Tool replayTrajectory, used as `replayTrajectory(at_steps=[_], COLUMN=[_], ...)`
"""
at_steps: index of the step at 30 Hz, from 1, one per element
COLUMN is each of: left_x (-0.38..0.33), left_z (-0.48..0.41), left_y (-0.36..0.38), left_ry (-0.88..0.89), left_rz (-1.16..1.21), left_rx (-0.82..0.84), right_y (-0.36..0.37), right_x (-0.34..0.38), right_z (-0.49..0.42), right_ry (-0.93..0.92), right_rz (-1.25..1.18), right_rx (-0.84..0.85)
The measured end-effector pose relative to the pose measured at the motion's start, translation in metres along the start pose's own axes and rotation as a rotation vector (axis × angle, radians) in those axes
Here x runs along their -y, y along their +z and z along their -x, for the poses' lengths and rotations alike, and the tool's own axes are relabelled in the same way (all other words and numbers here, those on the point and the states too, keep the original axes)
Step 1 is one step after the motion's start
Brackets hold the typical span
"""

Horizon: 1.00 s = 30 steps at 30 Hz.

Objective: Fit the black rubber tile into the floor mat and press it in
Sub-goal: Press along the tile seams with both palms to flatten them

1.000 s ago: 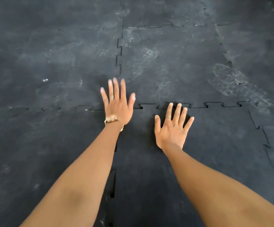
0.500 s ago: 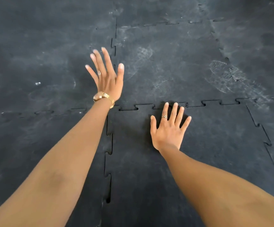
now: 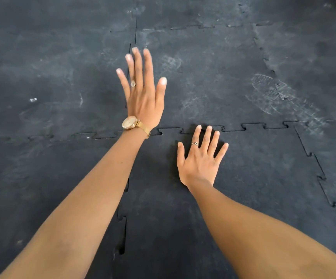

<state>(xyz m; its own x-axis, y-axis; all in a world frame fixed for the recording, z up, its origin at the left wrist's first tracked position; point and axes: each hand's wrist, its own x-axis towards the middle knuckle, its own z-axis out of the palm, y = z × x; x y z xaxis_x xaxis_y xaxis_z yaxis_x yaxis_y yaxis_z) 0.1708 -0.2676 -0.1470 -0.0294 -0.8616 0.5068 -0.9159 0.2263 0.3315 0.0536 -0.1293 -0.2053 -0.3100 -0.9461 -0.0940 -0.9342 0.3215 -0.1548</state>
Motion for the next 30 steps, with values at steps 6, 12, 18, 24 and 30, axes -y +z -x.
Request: replayTrajectory(at_steps=[6,12,18,24,30], left_x=[0.001,-0.025,0.004,-0.018,0.045], left_z=[0.027,0.007,0.034,0.000,0.090], left_y=[0.062,0.042,0.048,0.026,-0.014], left_ry=[0.060,0.197,0.011,0.144,0.023], left_rz=[-0.292,-0.258,-0.340,-0.222,-0.203], left_rx=[0.389,0.312,0.401,0.350,0.401], right_y=[-0.001,-0.007,-0.003,-0.002,0.004], right_x=[-0.001,0.000,0.001,0.000,-0.001], right_z=[0.001,0.002,0.001,0.002,0.001], right_ry=[0.005,0.001,-0.004,0.000,0.004], right_rz=[-0.029,-0.004,0.029,0.018,0.034], right_rx=[0.005,0.032,0.051,0.006,-0.004])
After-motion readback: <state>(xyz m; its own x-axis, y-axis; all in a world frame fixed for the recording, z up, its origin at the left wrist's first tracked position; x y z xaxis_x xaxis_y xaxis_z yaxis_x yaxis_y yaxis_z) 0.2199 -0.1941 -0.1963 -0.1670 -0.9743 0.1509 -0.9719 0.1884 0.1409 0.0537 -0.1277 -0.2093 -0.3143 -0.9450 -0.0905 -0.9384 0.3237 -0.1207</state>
